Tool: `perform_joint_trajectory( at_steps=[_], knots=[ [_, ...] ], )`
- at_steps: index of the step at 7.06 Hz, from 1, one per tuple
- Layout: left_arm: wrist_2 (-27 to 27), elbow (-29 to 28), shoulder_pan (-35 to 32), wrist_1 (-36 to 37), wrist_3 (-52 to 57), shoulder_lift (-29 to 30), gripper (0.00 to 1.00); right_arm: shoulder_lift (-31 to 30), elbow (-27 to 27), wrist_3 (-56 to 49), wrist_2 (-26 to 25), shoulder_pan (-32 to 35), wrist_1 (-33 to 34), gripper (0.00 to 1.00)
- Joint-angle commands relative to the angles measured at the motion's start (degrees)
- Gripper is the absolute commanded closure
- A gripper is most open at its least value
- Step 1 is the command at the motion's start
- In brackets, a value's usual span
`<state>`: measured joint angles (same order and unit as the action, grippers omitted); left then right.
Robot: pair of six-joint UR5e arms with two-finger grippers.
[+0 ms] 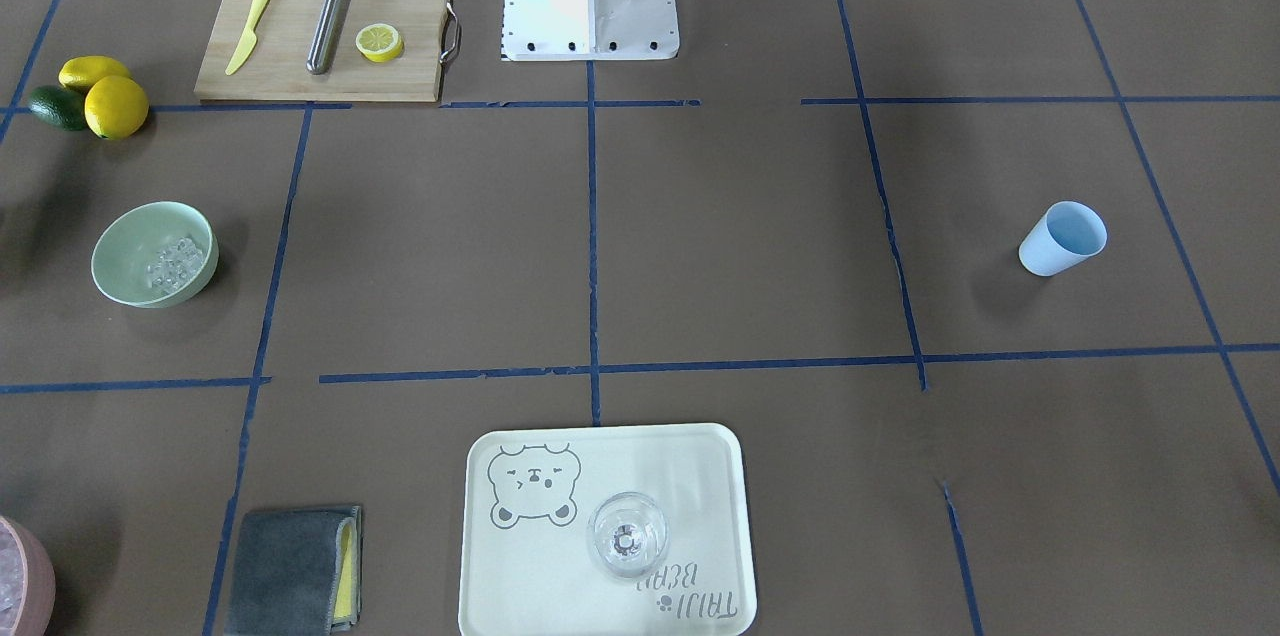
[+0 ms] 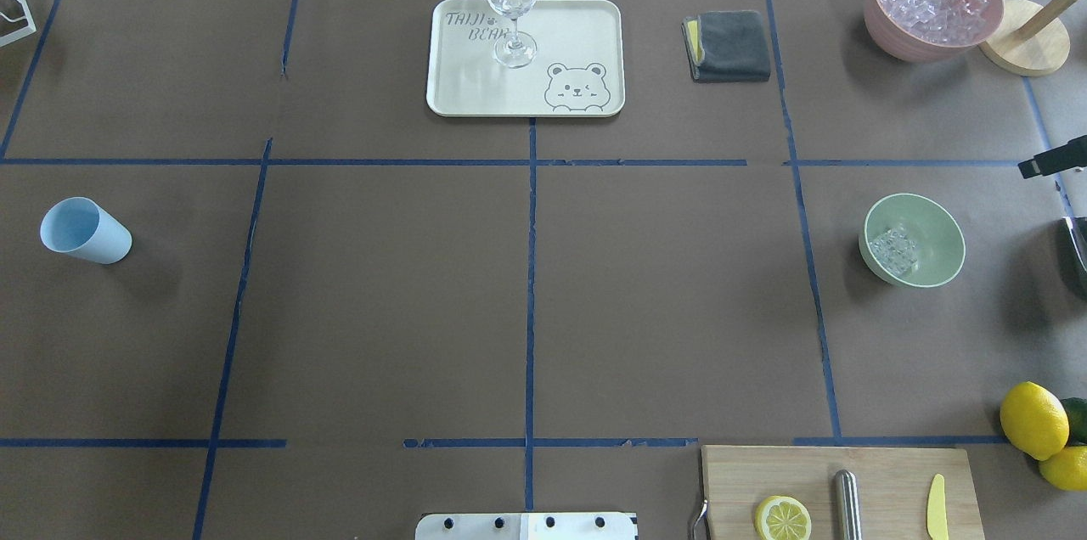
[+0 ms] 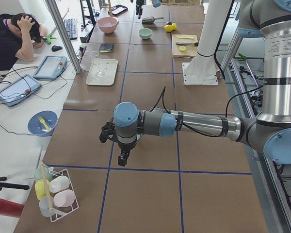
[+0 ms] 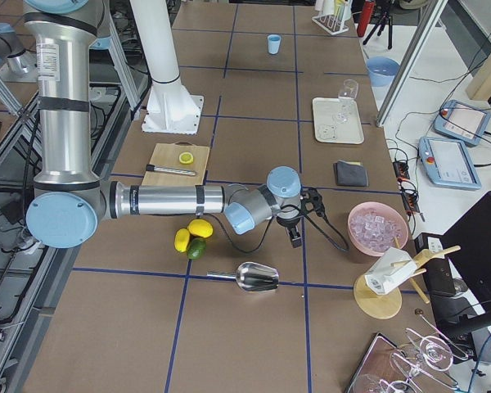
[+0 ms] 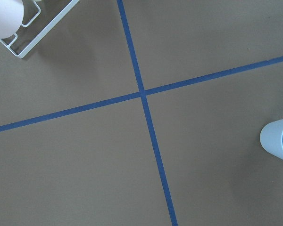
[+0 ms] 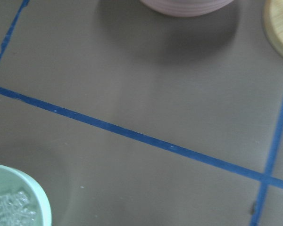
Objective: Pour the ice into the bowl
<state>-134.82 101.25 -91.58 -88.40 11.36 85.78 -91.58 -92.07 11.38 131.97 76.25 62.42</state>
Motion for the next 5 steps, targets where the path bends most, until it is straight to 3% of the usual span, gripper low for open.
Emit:
perform_joint_trajectory(
  at_steps=[1,2,3,5],
  knots=[
    [0.0,-0.1,0.0,0.4,0.1,-0.1,0.0,0.0,-6.9,-14.6,-0.6,10.0,23.5,0.0],
    [0.2,-1.0,0.0,0.5,0.0,-0.3,0.0,-0.8,-7.9,-16.7,-0.7,11.8,30.3,0.0],
    [0.2,-1.0,-0.1,0.6,0.0,-0.7,0.0,-4.5,-8.5,-16.6,-0.1,12.0,30.0,0.0],
    [0.4,-1.2,-0.1,0.6,0.0,-1.0,0.0,-6.2,-7.7,-16.7,-0.2,12.0,30.0,0.0]
  ],
)
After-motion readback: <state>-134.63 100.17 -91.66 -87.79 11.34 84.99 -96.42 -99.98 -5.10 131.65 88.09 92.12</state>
